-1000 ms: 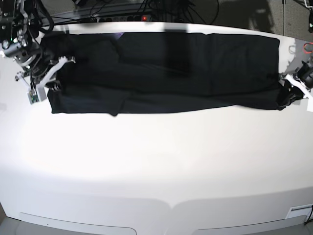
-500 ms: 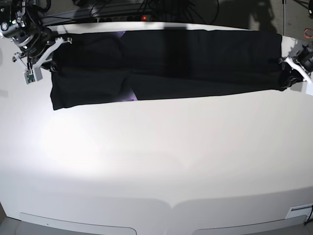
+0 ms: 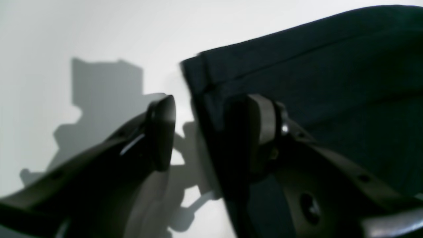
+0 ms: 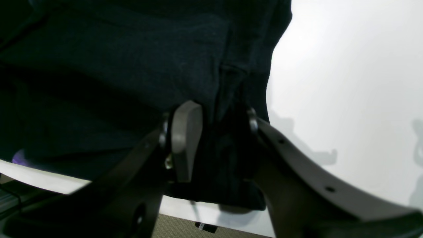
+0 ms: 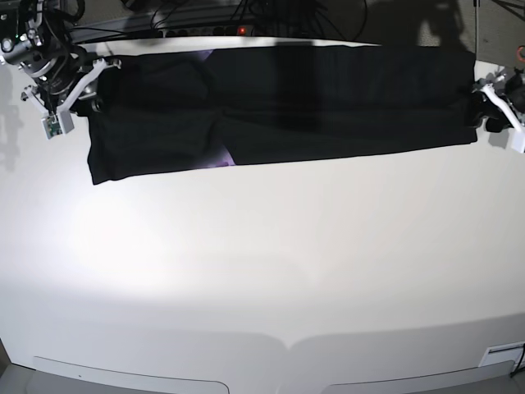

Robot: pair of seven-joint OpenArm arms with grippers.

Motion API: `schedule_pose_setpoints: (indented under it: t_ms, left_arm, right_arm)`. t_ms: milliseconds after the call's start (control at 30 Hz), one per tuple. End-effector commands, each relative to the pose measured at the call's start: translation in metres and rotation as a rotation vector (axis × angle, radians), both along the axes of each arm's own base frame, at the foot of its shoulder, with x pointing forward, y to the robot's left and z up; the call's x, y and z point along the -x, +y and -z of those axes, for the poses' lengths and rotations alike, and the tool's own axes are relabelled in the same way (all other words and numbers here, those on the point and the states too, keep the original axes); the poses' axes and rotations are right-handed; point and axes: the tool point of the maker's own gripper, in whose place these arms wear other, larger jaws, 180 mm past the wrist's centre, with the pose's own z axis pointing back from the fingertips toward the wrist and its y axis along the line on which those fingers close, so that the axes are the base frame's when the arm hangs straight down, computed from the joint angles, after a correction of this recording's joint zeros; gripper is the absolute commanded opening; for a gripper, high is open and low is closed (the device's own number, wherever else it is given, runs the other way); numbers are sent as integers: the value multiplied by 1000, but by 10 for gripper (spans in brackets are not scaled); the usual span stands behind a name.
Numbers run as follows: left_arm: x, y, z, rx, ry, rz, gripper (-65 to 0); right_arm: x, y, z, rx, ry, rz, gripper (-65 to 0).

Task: Fold the T-shirt properly
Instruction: 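Fold the grasped edge over onto the folded half with both grippers, then release and regrasp the strip's two ends with both grippers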

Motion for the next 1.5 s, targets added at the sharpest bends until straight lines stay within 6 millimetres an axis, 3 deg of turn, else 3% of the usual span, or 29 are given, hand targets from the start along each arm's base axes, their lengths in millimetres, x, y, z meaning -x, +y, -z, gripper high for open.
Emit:
schedule_pose_setpoints:
  t_ms: [0, 267, 567, 867, 1000, 1100, 1267, 1400, 1467]
  left_arm:
    - [-10, 8, -17, -8, -38, 11, -326]
    - [-10, 8, -28, 89, -17, -4, -326]
    - [12, 14, 5, 193, 60, -120, -326]
    - [36, -14, 26, 316, 191, -128, -338]
    - [40, -18, 29, 324, 211, -123, -437]
    - [32, -15, 25, 327, 160, -142, -638]
    - [6, -2, 8, 326, -15, -204, -650]
    - [0, 9, 8, 229, -64, -195, -650]
    - [-1, 27, 14, 134, -68, -249, -650]
  right_arm:
    - [-10, -1, -12, 8, -47, -13, -438]
    - [-27, 1, -22, -9, -96, -11, -438]
    - [-31, 3, -25, -20, -110, -10, -438]
    - [-51, 3, -39, -20, -169, -11, -438]
    - [-58, 2, -43, -18, -186, -11, -438]
    - [-58, 2, -43, -15, -179, -9, -438]
    - [-56, 13, -43, -105, -168, -7, -438]
    - [-52, 35, -38, -168, -143, -63, -438]
    - [-48, 51, -31, -190, -120, -101, -438]
